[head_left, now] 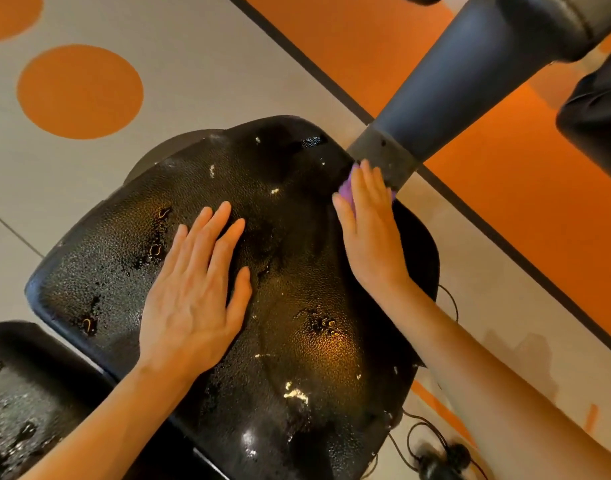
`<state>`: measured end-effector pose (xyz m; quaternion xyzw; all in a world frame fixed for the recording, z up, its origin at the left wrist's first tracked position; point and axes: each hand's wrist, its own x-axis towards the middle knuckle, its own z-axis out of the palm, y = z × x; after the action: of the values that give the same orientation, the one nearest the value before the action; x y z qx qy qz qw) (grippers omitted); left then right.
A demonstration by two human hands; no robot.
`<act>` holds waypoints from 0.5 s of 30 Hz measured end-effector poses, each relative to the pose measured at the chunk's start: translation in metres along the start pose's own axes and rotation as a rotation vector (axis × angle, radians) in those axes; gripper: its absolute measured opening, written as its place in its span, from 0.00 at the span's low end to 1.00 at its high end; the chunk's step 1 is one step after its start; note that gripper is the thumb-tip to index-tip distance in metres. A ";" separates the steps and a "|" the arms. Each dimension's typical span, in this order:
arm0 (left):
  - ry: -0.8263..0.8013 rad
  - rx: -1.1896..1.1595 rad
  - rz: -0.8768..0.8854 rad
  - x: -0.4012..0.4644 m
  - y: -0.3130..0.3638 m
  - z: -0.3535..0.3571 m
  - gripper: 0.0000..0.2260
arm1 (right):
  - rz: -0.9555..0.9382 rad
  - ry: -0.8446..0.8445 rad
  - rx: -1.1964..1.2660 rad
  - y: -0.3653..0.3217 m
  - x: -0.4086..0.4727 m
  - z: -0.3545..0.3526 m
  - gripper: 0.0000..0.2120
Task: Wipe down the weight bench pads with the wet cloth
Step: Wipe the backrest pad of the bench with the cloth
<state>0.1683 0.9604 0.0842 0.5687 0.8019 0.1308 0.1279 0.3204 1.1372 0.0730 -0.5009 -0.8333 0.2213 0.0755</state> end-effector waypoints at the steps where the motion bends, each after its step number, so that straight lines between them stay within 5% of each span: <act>1: -0.001 -0.003 0.003 0.000 0.000 0.000 0.25 | -0.046 -0.044 -0.006 0.007 -0.028 -0.007 0.28; 4: 0.001 -0.007 -0.001 0.000 0.000 -0.002 0.25 | -0.071 -0.068 -0.050 0.025 -0.047 -0.015 0.29; 9: 0.008 -0.004 -0.007 0.000 0.000 0.001 0.25 | -0.130 -0.023 0.094 -0.022 0.075 0.003 0.20; 15: 0.024 -0.026 -0.010 0.000 0.001 0.000 0.25 | -0.191 -0.132 -0.017 0.041 -0.019 -0.032 0.26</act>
<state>0.1692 0.9606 0.0841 0.5612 0.8046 0.1475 0.1261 0.3735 1.1464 0.0855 -0.4041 -0.8822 0.2389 0.0369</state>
